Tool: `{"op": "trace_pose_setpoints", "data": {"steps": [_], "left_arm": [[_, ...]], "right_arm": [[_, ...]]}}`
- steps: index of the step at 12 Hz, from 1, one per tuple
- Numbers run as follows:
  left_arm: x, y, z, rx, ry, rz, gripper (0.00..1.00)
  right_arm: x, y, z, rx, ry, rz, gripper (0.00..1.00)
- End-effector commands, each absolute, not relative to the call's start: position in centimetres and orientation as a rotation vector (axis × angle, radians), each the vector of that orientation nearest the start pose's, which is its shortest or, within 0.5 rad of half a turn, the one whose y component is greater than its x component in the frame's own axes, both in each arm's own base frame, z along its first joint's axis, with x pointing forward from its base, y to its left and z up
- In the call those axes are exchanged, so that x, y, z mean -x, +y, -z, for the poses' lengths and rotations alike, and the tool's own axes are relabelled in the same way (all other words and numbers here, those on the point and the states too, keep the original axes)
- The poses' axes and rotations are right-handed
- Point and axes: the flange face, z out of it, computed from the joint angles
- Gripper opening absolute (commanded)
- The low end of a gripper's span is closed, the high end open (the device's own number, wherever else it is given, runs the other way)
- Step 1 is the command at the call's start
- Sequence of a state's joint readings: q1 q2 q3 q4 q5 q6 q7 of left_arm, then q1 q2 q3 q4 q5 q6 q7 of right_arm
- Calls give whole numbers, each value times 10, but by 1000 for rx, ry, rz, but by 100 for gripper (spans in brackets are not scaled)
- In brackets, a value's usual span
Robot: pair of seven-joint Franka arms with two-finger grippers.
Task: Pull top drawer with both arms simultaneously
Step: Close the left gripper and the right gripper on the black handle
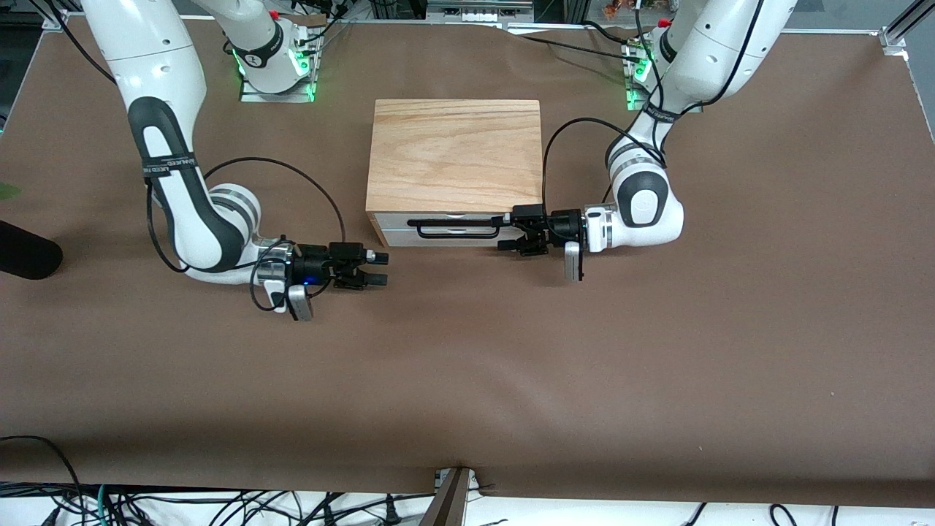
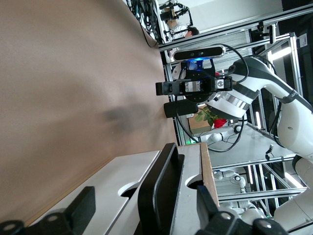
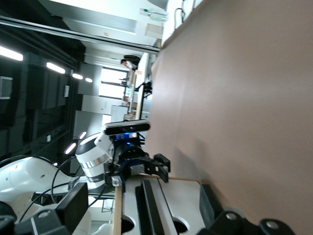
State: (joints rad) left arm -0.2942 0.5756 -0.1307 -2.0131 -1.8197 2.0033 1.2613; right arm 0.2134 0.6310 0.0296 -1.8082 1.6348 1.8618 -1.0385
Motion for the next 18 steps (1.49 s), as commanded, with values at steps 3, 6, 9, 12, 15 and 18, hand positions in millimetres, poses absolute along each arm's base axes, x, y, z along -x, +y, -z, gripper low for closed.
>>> {"op": "trace_pose_setpoints", "data": {"steps": [3,6,9,12,15,18], "left_arm": [[-510,-316,-174,-1696,-185,-179,58],[-497,-323,-164,-1690,-174,-145,52],[-483,-328,-153,-1690,-156,-106,52],[-476,-326,-144,-1700,-143,-85,44],[-471,-326,-141,-1690,-141,-71,38],[-461,-325,-136,-1669,-135,-43,18]], "right_arm": [[-590,252,-190,1699,-200,170,100],[-578,257,-165,1705,-229,171,100],[-567,276,-159,1690,-248,150,100],[-560,291,-159,1682,-255,137,100],[-556,300,-160,1680,-258,132,100],[-554,305,-163,1670,-261,126,100]]}}
